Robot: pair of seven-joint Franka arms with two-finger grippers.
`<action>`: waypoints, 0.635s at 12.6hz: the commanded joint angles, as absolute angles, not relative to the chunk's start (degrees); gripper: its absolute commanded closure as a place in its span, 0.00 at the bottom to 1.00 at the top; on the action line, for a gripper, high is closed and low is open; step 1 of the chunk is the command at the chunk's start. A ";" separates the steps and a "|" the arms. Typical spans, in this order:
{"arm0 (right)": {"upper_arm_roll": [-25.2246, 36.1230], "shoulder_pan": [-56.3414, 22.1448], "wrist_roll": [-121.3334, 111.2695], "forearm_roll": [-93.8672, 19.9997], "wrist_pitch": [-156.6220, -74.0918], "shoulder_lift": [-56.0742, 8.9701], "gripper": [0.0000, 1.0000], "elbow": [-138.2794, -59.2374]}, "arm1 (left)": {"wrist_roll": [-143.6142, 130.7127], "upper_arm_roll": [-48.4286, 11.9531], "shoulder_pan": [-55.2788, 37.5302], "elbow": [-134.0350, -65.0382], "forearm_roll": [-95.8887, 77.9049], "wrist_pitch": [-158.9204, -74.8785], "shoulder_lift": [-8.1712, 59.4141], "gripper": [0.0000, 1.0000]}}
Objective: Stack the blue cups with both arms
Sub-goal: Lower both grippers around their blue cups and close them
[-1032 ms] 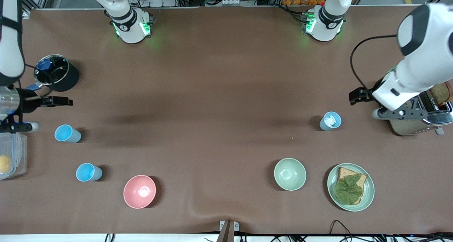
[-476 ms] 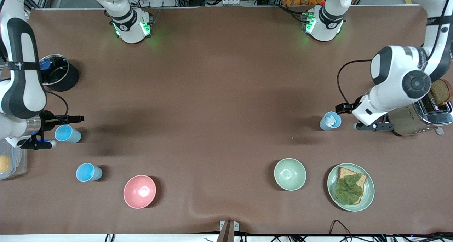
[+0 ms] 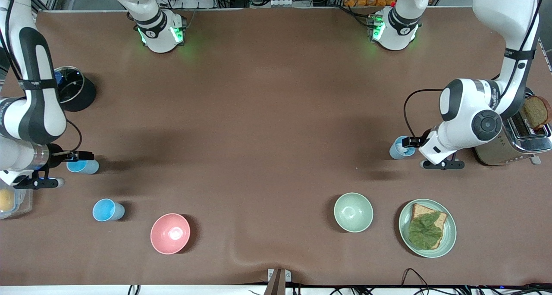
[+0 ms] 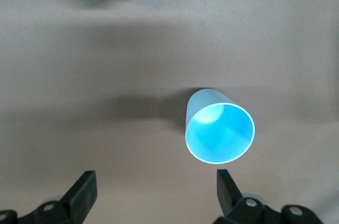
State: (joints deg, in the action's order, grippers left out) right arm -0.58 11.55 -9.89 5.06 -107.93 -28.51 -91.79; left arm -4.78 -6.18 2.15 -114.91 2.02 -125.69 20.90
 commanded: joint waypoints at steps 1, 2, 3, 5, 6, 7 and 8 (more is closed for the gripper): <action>-1.14 12.30 -8.17 6.50 -103.73 -28.38 0.00 -87.39 | -5.36 -6.59 2.55 -114.61 1.67 -126.82 22.41 0.23; -1.14 12.22 -8.17 6.59 -103.36 -28.56 0.00 -86.75 | -5.36 -6.59 2.55 -114.70 1.76 -127.09 22.67 0.30; -1.14 12.13 -8.26 6.85 -103.36 -28.56 0.00 -86.75 | -5.36 -6.59 2.55 -114.70 1.67 -127.18 22.94 0.40; -1.14 12.56 -7.48 6.51 -103.62 -28.04 0.00 -86.31 | -5.36 -6.68 2.55 -114.61 1.76 -127.18 23.55 0.73; -1.14 13.44 -7.56 6.33 -103.62 -28.12 0.00 -86.22 | -5.36 -6.68 2.55 -114.61 1.76 -127.61 23.55 0.93; -1.14 13.19 -7.56 6.33 -103.62 -28.30 0.00 -86.31 | -5.36 -6.68 2.46 -114.61 1.76 -127.62 23.38 1.00; -1.23 13.18 -7.47 6.24 -103.71 -28.56 0.00 -86.31 | -5.36 -6.85 2.37 -114.44 1.76 -127.62 22.94 1.00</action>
State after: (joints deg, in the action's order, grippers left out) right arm -0.41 12.41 -8.49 5.85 -104.24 -28.49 -86.56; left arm -4.78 -6.25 2.17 -114.86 2.02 -127.19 23.39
